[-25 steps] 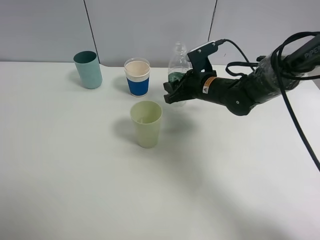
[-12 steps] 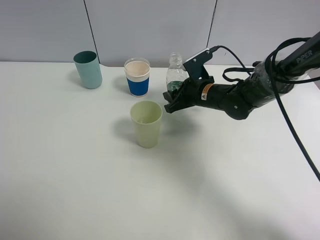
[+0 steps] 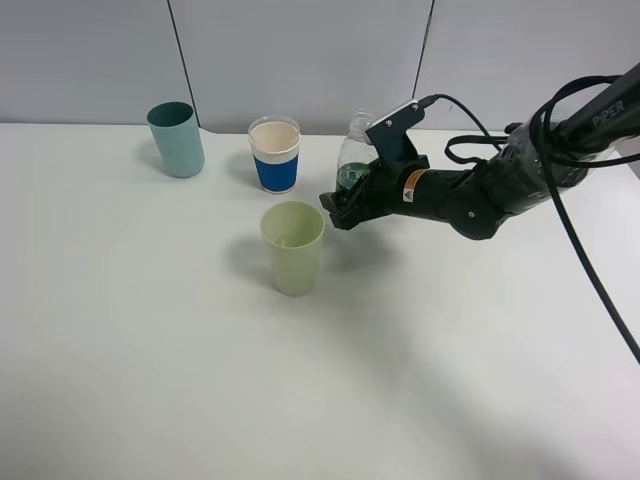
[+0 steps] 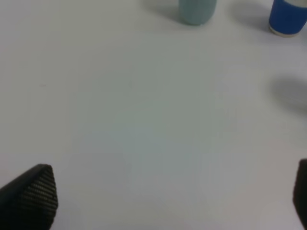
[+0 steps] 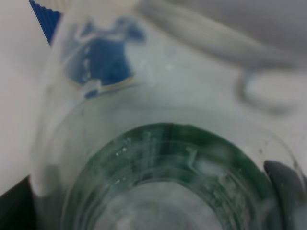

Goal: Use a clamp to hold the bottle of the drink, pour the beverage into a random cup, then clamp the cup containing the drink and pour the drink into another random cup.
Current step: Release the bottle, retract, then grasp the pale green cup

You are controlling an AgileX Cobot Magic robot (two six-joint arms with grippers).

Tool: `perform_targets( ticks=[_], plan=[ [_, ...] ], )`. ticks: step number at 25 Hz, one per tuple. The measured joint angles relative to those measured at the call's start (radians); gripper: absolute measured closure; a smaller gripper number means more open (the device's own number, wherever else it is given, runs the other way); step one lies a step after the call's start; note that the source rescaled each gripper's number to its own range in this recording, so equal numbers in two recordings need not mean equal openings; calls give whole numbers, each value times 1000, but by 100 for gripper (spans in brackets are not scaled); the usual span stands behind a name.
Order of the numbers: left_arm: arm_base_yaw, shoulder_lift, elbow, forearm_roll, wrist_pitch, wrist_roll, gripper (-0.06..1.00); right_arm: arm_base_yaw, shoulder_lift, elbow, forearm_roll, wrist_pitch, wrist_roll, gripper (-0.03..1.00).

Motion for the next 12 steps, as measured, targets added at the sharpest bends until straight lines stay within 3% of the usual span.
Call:
perform_targets(
  ticks=[7,12],
  plan=[
    [0,0,0,0,0,0,-6,2,-91,1,1,83,37,25],
    [0,0,0,0,0,0,-6,2,-224,2,1,227,38,25]
  ],
)
